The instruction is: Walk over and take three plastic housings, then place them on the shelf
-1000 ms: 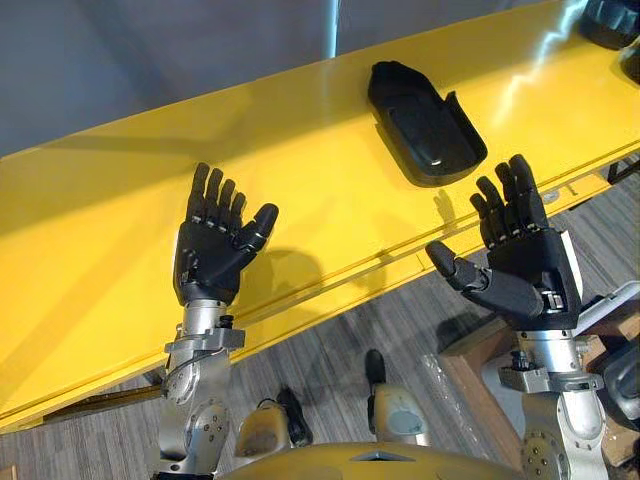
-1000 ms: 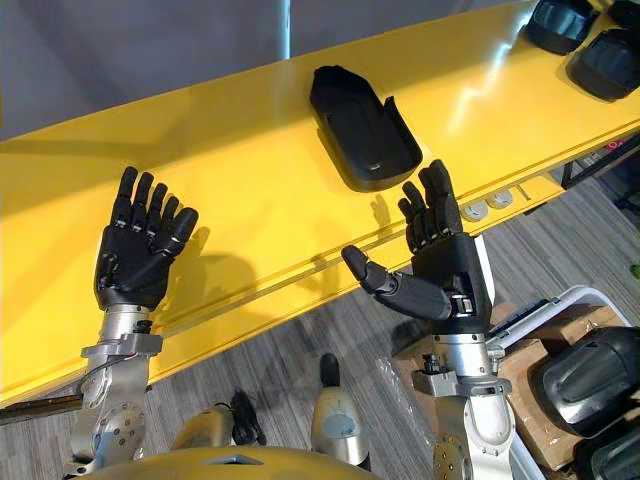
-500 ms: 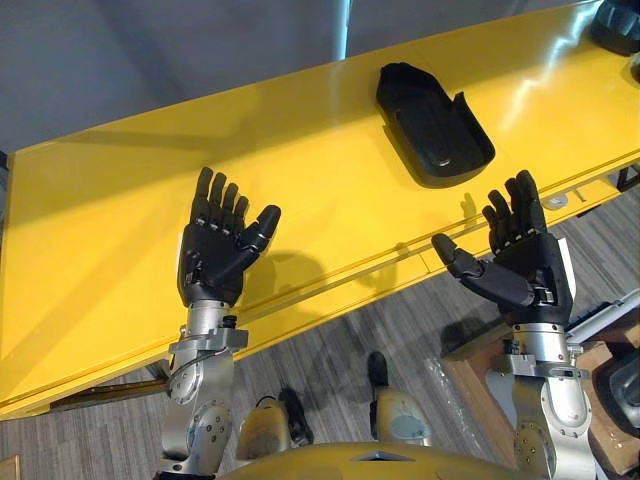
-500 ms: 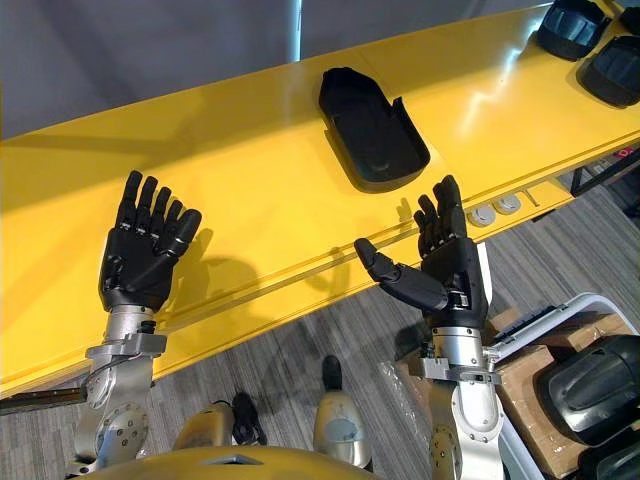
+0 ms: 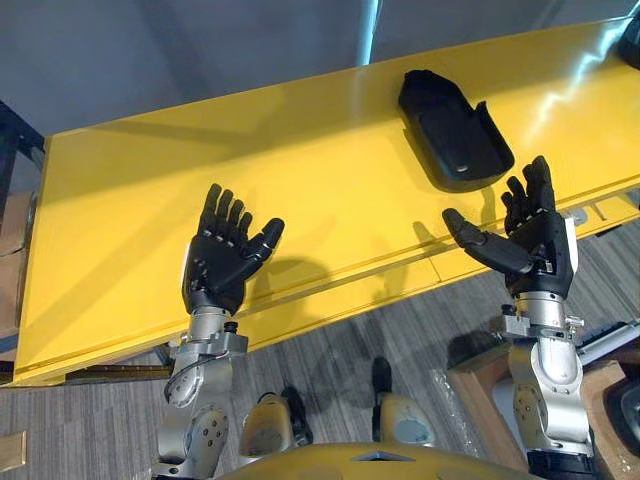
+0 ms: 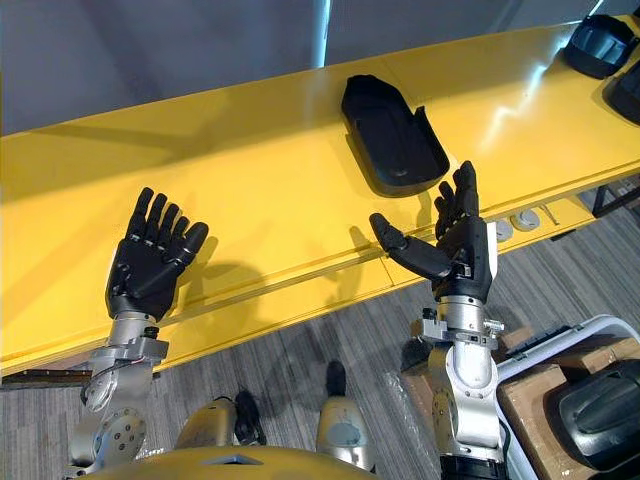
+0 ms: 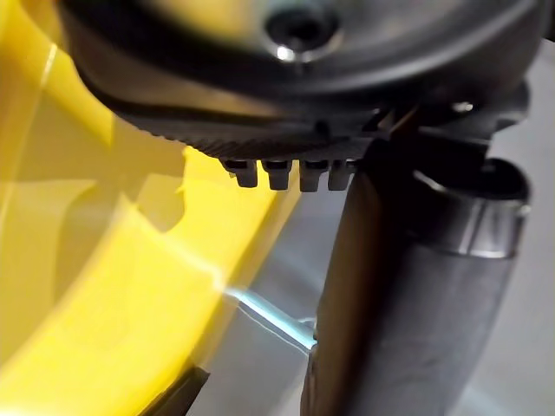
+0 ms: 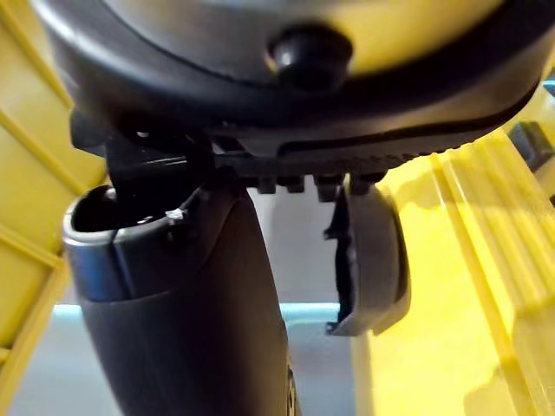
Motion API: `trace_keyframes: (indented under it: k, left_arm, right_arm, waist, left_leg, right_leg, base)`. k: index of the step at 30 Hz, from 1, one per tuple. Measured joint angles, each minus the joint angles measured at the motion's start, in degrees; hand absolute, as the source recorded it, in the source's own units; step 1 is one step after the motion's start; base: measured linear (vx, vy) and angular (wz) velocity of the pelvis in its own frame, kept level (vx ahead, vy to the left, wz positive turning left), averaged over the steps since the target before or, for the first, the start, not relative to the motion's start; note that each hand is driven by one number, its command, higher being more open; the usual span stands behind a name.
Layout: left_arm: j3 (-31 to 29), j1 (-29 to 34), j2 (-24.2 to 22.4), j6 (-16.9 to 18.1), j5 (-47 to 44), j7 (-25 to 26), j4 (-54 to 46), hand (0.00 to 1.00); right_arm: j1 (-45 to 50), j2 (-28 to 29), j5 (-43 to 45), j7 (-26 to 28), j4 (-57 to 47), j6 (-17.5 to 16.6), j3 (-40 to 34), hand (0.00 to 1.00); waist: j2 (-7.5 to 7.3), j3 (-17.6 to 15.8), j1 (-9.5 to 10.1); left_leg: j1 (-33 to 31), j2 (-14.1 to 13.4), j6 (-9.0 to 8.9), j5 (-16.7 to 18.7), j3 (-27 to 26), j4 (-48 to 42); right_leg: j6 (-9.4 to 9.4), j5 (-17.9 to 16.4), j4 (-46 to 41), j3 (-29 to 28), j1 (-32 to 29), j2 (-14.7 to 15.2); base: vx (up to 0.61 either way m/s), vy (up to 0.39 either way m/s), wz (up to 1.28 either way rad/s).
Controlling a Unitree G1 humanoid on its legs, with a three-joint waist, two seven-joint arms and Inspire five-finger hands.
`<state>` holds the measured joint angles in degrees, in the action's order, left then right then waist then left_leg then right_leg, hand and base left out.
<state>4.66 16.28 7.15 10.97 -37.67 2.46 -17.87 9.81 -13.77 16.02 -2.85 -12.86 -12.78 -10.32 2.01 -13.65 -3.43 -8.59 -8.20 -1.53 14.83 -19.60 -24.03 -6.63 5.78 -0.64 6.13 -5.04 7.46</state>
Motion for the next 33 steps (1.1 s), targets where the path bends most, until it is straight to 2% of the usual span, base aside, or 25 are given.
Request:
trace_keyframes:
  k: [6,20,33]
  left_arm:
    - [0.0,0.0,0.0,0.0,0.0,-1.4,0.0,1.00]
    - [0.0,0.0,0.7,0.0,0.0,-1.5,0.4,1.00]
    - [0.0,0.2,0.7,0.0,0.0,-2.9,0.4,1.00]
  right_arm:
    - [-4.6,-0.1,-0.1,-0.6,3.9,2.3,-0.2,1.00]
    - [-11.2,-2.6,-2.1,-1.6,12.1,2.4,-0.5,1.00]
    - [-12.3,-3.5,-2.1,-1.6,13.0,2.4,-1.6,1.00]
  waist:
    - [0.19,0.1,0.13]
    - [0.35,-0.2,0.23]
    - [0.55,-0.4,0.53]
  left_leg:
    - [0.0,0.5,0.20,-0.3,0.5,0.3]
    - [-1.0,0.6,0.29,-0.6,1.2,0.2]
    - [-0.3,0.8,0.14,-0.9,1.8,0.8]
  right_leg:
    - [0.00,0.0,0.0,0.3,0.1,0.4]
    - [0.01,0.0,-0.2,1.2,-0.3,0.5]
    - [0.27,-0.2,-0.2,1.8,0.4,0.6]
  base:
    - [-0.03,-0.004,0.05]
    - [-0.03,-0.005,0.02]
    - [-0.02,-0.005,0.01]
